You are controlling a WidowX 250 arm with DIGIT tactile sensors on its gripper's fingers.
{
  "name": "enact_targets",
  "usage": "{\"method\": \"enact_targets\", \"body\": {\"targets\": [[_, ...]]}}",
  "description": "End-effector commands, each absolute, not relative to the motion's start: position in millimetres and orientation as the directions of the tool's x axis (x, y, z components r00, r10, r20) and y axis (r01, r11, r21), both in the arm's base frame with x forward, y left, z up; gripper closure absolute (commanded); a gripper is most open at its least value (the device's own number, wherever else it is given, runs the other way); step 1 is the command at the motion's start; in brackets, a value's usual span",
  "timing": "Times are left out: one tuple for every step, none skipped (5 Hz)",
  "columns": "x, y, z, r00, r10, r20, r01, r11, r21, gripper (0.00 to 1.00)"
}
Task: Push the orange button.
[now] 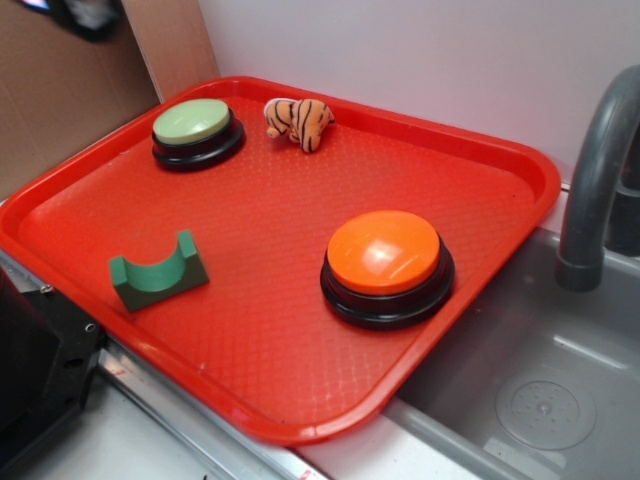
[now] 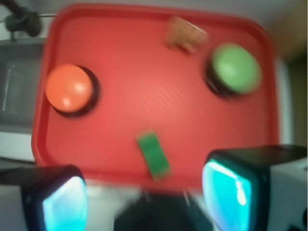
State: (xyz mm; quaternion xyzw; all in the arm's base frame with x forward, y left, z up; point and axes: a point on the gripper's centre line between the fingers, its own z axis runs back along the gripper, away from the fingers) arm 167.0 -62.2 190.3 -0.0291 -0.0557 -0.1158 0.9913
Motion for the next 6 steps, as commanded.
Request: {"method": "enact_targets", "body": {"targets": [[208,-137,129,0.737,-0.656,0.164,0.668,0.744,-0.021,0.00],[207,-146,103,0.587,-0.794,0.159,0.804,0.595,0.001,0.00],[212,-152,88,0.535,-0.832,0.148,0.839,0.543,0.022,0.00],[213,-152,74,0.511,-0.847,0.143,0.853,0.521,0.038,0.00],[216,-151,66,0.489,-0.858,0.161,0.865,0.501,0.043,0.00],[217,-151,62,0.488,-0.861,0.148,0.867,0.497,0.035,0.00]]}}
